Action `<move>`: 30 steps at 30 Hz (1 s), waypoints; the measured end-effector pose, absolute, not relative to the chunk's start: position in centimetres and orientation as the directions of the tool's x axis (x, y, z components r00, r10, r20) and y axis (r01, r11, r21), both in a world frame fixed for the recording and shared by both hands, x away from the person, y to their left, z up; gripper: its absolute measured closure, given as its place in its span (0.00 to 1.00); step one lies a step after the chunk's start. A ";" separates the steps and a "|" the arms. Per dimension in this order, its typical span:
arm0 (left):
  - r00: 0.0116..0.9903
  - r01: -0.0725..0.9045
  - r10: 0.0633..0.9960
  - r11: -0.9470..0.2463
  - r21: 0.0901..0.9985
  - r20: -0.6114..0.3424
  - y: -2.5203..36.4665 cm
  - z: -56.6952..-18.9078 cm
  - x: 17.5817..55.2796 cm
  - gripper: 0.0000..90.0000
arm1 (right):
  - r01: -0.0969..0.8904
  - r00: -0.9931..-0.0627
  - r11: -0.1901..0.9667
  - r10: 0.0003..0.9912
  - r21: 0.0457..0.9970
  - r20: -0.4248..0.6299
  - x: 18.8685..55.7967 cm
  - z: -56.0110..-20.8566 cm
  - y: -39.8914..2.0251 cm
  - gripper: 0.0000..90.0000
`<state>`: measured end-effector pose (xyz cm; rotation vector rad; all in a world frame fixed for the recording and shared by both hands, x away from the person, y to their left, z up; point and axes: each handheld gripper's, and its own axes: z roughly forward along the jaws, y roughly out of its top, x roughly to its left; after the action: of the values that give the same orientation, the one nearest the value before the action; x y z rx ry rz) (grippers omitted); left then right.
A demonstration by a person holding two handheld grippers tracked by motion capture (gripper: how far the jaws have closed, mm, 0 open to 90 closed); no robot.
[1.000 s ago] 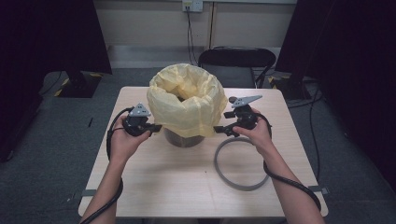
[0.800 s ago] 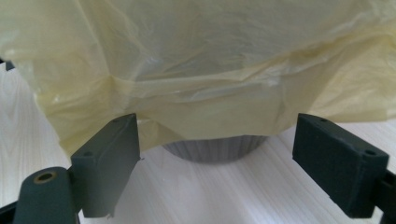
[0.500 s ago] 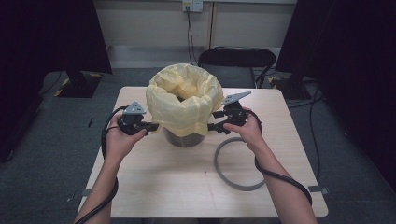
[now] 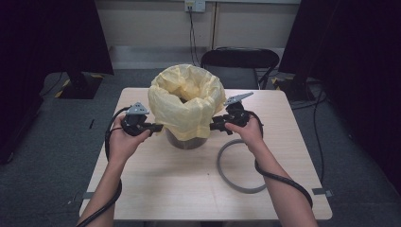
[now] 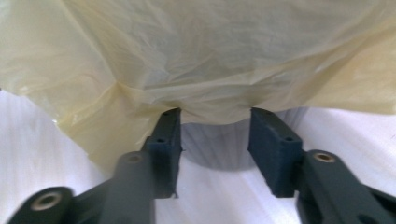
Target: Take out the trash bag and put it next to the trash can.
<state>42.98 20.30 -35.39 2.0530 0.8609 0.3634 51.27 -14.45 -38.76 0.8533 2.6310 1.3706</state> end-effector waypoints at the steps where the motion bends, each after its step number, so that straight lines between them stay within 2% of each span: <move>1: 0.720 0.441 0.692 -0.396 0.805 -0.054 20.3 -35.4 43.0 1.00 | 0.463 -0.840 0.453 0.497 0.762 0.215 51.3 -38.8 -14.4 0.64; 4: 0.720 0.446 0.692 -0.398 0.802 -0.057 20.2 -35.5 42.9 1.00 | 0.459 -0.842 0.470 0.501 0.754 0.200 51.3 -38.8 -14.4 0.74; 11: 0.730 0.431 0.682 -0.406 0.806 -0.047 20.1 -35.0 42.8 1.00 | 0.497 -0.830 0.412 0.482 0.764 0.280 51.1 -38.4 -14.9 0.96; 14: 0.724 0.438 0.688 -0.403 0.804 -0.050 20.2 -35.0 42.8 1.00 | 0.493 -0.831 0.412 0.484 0.766 0.275 50.9 -38.0 -14.8 1.00; 21: 0.726 0.432 0.686 -0.406 0.806 -0.044 20.2 -34.8 42.4 1.00 | 0.466 -0.839 0.438 0.496 0.769 0.226 50.3 -37.0 -15.0 1.00; 22: 0.727 0.432 0.685 -0.407 0.805 -0.044 20.1 -34.8 42.4 1.00 | 0.459 -0.836 0.432 0.507 0.776 0.212 50.3 -36.8 -15.2 0.95; 23: 0.728 0.430 0.684 -0.410 0.804 -0.041 20.1 -34.8 42.4 1.00 | 0.464 -0.826 0.412 0.522 0.784 0.214 50.3 -36.8 -15.3 0.76; 25: 0.731 0.433 0.680 -0.414 0.801 -0.044 19.9 -34.8 42.4 1.00 | 0.444 -0.816 0.426 0.555 0.788 0.160 50.2 -36.8 -15.6 0.61; 27: 0.731 0.431 0.681 -0.414 0.802 -0.041 19.8 -34.8 42.4 1.00 | 0.448 -0.818 0.435 0.551 0.781 0.163 50.2 -36.9 -15.9 0.44; 30: 0.732 0.428 0.680 -0.414 0.803 -0.040 19.8 -34.9 42.5 1.00 | 0.449 -0.814 0.400 0.553 0.799 0.180 50.5 -36.8 -16.3 0.31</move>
<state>42.54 19.79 -34.86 2.0694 0.8363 0.3700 50.51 -16.29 -36.82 0.9096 2.5316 1.3907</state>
